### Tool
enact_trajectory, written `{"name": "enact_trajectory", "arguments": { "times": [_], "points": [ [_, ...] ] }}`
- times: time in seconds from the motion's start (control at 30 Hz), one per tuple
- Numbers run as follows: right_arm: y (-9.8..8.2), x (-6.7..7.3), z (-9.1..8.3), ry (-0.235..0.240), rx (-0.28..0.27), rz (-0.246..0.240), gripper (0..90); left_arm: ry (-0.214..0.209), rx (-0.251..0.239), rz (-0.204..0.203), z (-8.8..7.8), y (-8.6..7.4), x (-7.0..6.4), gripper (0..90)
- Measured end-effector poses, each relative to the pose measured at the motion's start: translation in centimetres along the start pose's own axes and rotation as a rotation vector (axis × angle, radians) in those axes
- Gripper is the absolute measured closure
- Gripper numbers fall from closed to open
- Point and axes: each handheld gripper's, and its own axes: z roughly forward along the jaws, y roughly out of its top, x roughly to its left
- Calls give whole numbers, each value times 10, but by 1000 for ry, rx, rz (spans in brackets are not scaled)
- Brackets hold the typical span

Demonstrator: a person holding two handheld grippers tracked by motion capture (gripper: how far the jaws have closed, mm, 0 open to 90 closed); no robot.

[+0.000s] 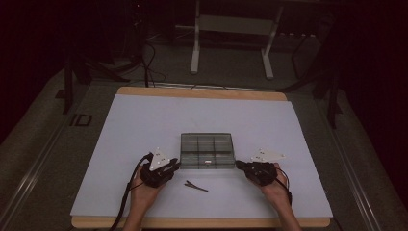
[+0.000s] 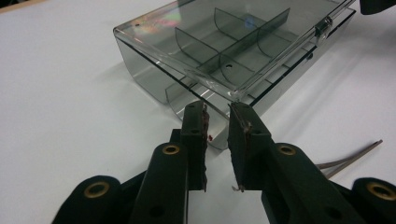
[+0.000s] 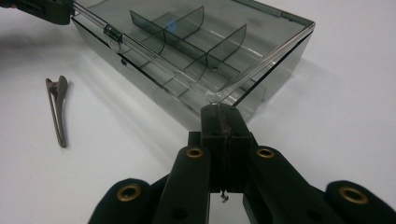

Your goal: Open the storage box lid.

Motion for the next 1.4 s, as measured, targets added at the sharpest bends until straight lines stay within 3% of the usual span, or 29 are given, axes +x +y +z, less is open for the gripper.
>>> {"name": "enact_trajectory", "arguments": {
  "times": [0.27, 0.53, 0.73, 1.2, 1.4],
  "points": [
    [3, 0, -1, 0, -10, 2, 899, 35, -32, 40, 1, 3, -4, 750],
    [2, -1, 3, -3, 0, 2, 881, 56, -53, 55, 6, 7, -5, 706],
    [3, -1, 4, -4, -3, 7, 874, 55, -79, 51, 7, 11, -1, 692],
    [4, -2, 4, 1, -6, 10, 857, 110, -132, 74, 11, 31, 10, 670],
    [4, -1, 4, 1, -7, 9, 857, 95, -149, 77, 14, 41, 16, 691]
  ]
}}
